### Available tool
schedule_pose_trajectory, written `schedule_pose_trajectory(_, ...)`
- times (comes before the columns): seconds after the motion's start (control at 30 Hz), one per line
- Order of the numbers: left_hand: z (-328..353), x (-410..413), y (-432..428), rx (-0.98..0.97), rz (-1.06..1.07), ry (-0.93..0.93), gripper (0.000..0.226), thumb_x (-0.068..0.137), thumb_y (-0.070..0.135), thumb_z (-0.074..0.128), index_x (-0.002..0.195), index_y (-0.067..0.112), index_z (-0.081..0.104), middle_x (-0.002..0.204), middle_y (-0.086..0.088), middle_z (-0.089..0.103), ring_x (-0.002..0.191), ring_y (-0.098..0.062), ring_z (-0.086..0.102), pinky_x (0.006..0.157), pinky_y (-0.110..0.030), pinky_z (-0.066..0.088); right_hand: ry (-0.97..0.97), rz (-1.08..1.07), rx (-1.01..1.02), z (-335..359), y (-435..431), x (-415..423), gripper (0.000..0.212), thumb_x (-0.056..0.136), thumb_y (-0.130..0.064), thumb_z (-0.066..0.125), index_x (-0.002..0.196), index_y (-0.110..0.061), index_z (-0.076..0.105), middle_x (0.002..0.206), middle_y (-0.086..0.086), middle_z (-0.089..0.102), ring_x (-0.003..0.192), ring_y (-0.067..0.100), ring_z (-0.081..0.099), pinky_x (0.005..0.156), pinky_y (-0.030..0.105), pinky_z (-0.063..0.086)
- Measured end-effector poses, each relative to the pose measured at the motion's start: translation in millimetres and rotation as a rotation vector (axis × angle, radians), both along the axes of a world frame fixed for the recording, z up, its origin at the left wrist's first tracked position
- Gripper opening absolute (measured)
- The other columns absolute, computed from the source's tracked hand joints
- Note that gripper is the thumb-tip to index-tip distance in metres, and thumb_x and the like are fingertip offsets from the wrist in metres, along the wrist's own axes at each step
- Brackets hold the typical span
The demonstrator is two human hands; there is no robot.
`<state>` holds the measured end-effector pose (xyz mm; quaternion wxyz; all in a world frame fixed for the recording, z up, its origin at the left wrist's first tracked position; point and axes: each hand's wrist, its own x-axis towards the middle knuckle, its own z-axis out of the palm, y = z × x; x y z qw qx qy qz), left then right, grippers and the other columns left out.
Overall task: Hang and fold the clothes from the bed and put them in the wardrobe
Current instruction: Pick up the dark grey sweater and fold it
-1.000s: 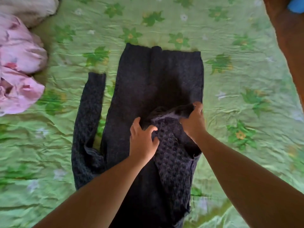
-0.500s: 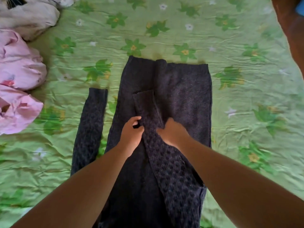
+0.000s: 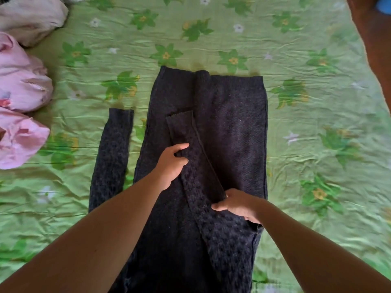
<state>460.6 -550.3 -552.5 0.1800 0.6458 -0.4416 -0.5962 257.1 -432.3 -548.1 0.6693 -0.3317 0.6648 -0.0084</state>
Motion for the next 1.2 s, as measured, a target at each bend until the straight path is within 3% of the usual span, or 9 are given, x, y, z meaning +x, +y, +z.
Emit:
schedule_pose_trajectory(0.13, 6, -19, -9, -0.102, 0.078, -0.041, 0.048, 0.091, -0.002, 0.059, 0.133, 0.022, 0.062, 0.111, 0.001, 0.059, 0.064, 0.001, 0.057, 0.051, -0.010, 0.045, -0.001, 0.014, 0.218, -1, 15, -25, 0.079, 0.086, -0.046, 0.076, 0.149, -0.016, 0.037, 0.156, 0.011, 0.034, 0.141, 0.038, 0.034, 0.101, 0.058, 0.037)
schedule_pose_trajectory(0.3, 32, -62, -28, -0.208, 0.023, 0.073, 0.042, 0.087, -0.003, 0.059, 0.115, 0.024, 0.073, 0.088, 0.009, 0.064, 0.056, 0.005, 0.054, 0.051, -0.010, 0.042, -0.045, -0.087, 0.357, 4, 39, -65, 0.088, 0.088, -0.042, 0.076, 0.155, -0.016, 0.027, 0.166, 0.014, 0.015, 0.149, 0.042, 0.019, 0.112, 0.062, 0.025)
schedule_pose_trajectory(0.53, 36, -107, -48, -0.053, -0.082, 0.139, 0.039, 0.092, 0.014, 0.067, 0.129, 0.029, 0.065, 0.137, -0.002, 0.057, 0.117, -0.021, 0.060, 0.105, -0.044, 0.050, -0.128, -0.323, 0.290, -4, 61, -82, 0.052, 0.088, -0.037, 0.077, 0.132, -0.022, 0.055, 0.150, 0.007, 0.049, 0.137, 0.034, 0.044, 0.114, 0.062, 0.031)
schedule_pose_trajectory(0.7, 28, -83, -16, -0.043, -0.178, 0.027, 0.053, 0.094, 0.017, 0.067, 0.143, 0.029, 0.051, 0.146, -0.004, 0.049, 0.128, -0.019, 0.054, 0.105, -0.036, 0.047, 0.018, -0.251, 0.174, -13, 66, -69, 0.060, 0.082, -0.048, 0.079, 0.133, -0.026, 0.055, 0.136, 0.000, 0.055, 0.121, 0.025, 0.048, 0.095, 0.048, 0.037)
schedule_pose_trajectory(0.8, 27, -59, 8, -0.084, -0.175, 0.012, 0.051, 0.095, 0.015, 0.063, 0.143, 0.026, 0.052, 0.147, -0.004, 0.047, 0.126, -0.016, 0.054, 0.087, -0.020, 0.050, 0.079, -0.242, 0.147, -9, 67, -64, 0.063, 0.080, -0.055, 0.077, 0.130, -0.025, 0.053, 0.129, -0.001, 0.055, 0.114, 0.025, 0.051, 0.089, 0.045, 0.040)
schedule_pose_trajectory(0.87, 27, -38, 26, -0.115, -0.186, -0.040, 0.046, 0.096, 0.016, 0.062, 0.140, 0.026, 0.055, 0.144, -0.003, 0.049, 0.124, -0.013, 0.054, 0.074, -0.010, 0.048, 0.152, -0.224, 0.004, -5, 65, -59, 0.053, 0.084, -0.047, 0.077, 0.125, -0.020, 0.058, 0.116, 0.003, 0.064, 0.103, 0.025, 0.061, 0.080, 0.041, 0.050)
schedule_pose_trajectory(0.97, 27, -1, 52, -0.272, -0.230, -0.227, 0.041, 0.097, 0.017, 0.060, 0.138, 0.020, 0.057, 0.139, -0.003, 0.052, 0.125, -0.014, 0.054, 0.091, -0.022, 0.049, 0.408, -0.181, -0.312, 7, 60, -52, 0.047, 0.090, -0.034, 0.071, 0.128, -0.016, 0.049, 0.104, 0.010, 0.066, 0.086, 0.028, 0.064, 0.073, 0.040, 0.053)
schedule_pose_trajectory(1.1, 30, 63, 82, -0.420, -0.270, -0.573, 0.040, 0.096, 0.022, 0.061, 0.136, 0.018, 0.057, 0.137, -0.005, 0.053, 0.125, -0.020, 0.052, 0.102, -0.031, 0.040, 0.669, 0.144, -0.516, 31, 51, -22, 0.070, 0.090, -0.035, 0.062, 0.151, -0.026, 0.030, 0.142, 0.015, 0.044, 0.128, 0.040, 0.043, 0.102, 0.051, 0.045)
schedule_pose_trajectory(1.2, 33, 111, 107, -0.270, -0.240, -0.826, 0.047, 0.096, 0.033, 0.058, 0.142, 0.029, 0.048, 0.153, -0.006, 0.033, 0.143, -0.029, 0.028, 0.112, -0.052, 0.030, 0.634, 0.447, -0.534, 45, 38, 25, 0.061, 0.096, -0.042, 0.056, 0.152, -0.028, 0.035, 0.152, 0.008, 0.038, 0.139, 0.035, 0.033, 0.108, 0.053, 0.041)
